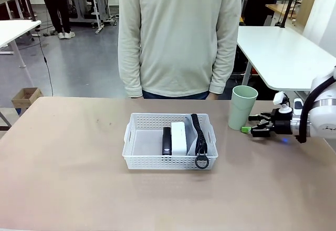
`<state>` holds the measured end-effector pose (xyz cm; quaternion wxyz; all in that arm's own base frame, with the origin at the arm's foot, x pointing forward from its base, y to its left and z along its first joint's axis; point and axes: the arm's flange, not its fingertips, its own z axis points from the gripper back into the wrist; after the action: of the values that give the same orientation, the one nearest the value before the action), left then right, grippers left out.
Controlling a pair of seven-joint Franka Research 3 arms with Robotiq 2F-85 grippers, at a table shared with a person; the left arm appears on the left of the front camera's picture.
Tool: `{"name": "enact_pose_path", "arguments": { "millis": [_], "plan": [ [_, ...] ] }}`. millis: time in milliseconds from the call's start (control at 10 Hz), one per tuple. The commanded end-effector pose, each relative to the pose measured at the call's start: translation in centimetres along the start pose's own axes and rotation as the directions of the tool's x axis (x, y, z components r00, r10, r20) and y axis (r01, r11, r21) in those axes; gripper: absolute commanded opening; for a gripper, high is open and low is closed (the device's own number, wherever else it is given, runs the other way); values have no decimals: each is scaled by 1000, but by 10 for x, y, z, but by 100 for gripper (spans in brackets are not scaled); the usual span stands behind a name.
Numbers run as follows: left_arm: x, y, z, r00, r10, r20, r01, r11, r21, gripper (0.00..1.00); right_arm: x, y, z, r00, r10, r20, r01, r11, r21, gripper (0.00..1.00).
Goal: Efficiently arrange items inside the basket to fit them all.
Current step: Pick up the Reusable plastic cup and place it inside the Organizing basket.
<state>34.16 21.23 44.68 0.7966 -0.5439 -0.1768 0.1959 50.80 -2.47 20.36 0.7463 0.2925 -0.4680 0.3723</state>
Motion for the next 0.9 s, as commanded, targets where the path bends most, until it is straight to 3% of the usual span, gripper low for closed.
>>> {"name": "enact_pose_path", "arguments": {
  "millis": [0, 500, 800],
  "plan": [
    [-3, -3, 1, 1000, 2, -7, -2, 1000, 5, 100, 0, -2, -18, 999, 21, 26, -21, 1000, -4, 100],
    [-3, -3, 1, 1000, 2, -7, -2, 1000, 5, 100, 8, 1, -39, 994, 11, 110, -18, 998, 57, 100],
    [-3, -3, 1, 1000, 2, -7, -2, 1000, 5, 100, 24, -1, -35, 980, 9, 200, -14, 1000, 26, 100]
  ]
}}
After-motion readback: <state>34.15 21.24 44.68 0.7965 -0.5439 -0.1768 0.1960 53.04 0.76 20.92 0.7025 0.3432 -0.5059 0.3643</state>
